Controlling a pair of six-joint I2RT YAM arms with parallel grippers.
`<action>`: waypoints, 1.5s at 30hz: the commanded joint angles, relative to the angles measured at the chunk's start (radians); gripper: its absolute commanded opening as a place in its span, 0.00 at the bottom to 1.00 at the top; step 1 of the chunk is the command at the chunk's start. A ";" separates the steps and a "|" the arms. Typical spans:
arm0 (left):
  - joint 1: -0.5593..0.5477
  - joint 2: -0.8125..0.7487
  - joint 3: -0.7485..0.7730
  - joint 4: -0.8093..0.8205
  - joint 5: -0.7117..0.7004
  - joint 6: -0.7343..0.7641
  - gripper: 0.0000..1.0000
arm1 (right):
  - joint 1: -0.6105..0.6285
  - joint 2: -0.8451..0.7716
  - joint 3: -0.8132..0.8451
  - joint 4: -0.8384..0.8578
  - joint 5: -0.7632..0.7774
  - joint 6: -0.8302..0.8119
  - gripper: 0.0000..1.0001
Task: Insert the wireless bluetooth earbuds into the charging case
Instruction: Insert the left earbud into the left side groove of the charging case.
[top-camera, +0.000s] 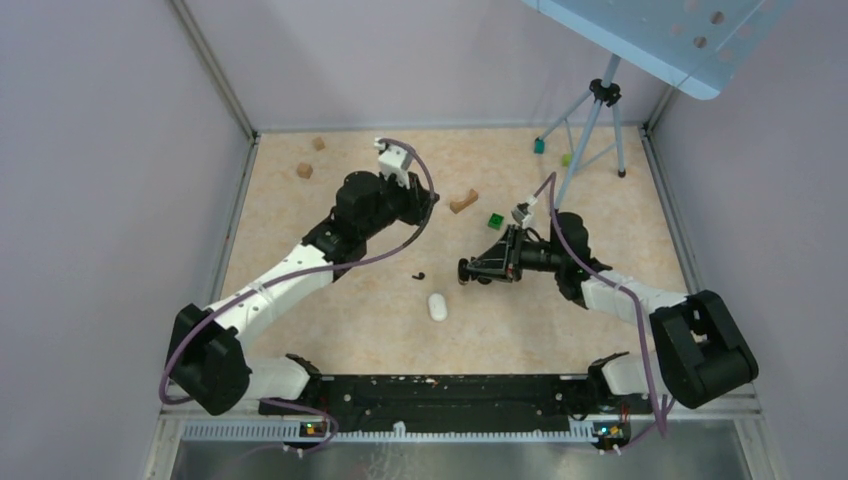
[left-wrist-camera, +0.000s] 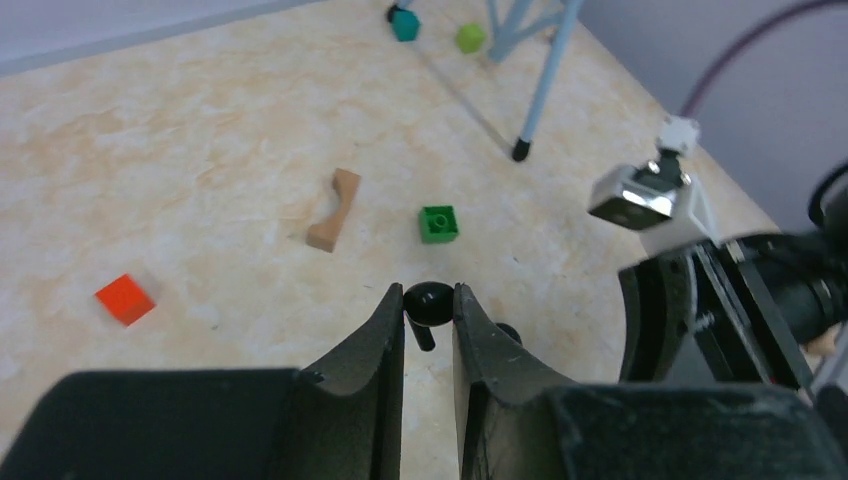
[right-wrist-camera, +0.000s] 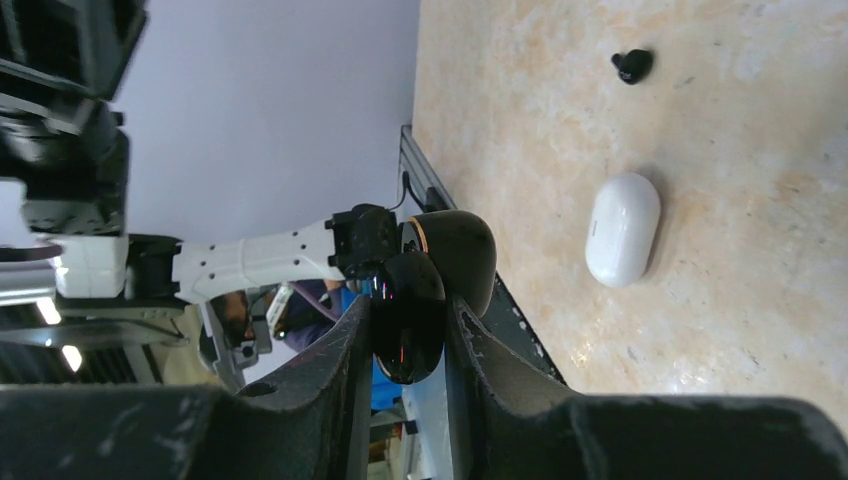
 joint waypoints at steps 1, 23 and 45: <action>-0.001 -0.053 -0.132 0.266 0.337 0.118 0.00 | 0.009 0.043 0.062 0.179 -0.110 0.045 0.00; 0.000 -0.097 -0.296 0.491 0.883 0.265 0.00 | 0.009 0.037 0.090 0.151 -0.136 0.069 0.00; -0.001 -0.057 -0.343 0.687 0.971 0.282 0.00 | 0.020 0.058 0.028 0.442 -0.219 0.324 0.00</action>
